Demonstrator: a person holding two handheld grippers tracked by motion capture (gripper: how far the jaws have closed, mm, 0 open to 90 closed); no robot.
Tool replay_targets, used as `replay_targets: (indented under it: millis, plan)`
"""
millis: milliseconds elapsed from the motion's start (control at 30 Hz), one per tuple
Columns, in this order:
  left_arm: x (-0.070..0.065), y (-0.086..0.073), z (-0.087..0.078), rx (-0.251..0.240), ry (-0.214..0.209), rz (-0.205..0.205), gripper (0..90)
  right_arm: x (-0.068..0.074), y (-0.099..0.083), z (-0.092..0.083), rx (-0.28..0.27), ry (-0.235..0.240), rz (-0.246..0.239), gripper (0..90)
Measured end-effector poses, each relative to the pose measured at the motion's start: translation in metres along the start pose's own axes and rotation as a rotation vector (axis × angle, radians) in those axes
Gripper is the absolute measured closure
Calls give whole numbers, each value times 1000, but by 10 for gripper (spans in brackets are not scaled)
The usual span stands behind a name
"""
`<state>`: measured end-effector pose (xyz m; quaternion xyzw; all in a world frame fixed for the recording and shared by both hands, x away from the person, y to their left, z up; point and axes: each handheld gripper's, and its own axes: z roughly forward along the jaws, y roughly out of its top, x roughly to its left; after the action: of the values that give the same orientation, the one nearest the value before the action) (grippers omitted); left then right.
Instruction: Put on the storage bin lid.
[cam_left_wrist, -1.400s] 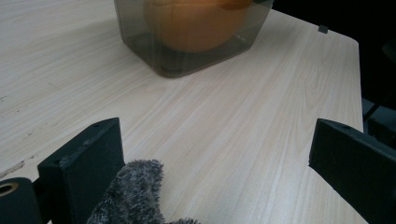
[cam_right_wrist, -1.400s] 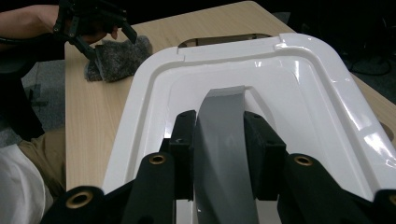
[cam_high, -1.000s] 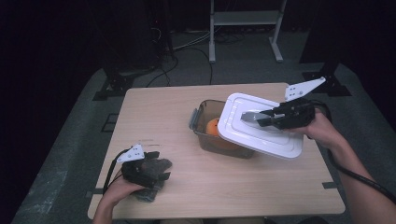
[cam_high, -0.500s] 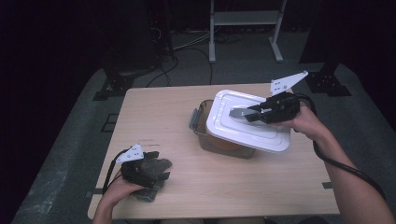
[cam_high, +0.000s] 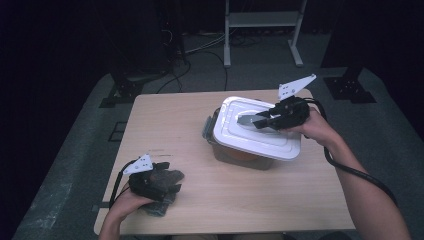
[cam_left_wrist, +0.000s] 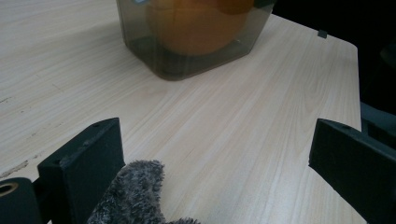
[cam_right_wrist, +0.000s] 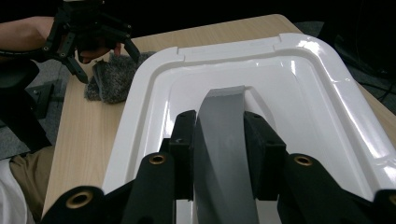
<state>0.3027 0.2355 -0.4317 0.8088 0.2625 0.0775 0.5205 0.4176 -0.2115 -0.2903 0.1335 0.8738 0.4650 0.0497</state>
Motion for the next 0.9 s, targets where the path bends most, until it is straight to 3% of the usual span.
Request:
replay_targets:
  millis: [433, 900]
  plan:
    - [2, -2, -2, -4, 3, -8, 23, -11, 4, 19, -9, 22, 4, 661]
    - [2, -2, -3, -6, -1, -11, 23, -22, -3, 44, 31, 42, 25, 661]
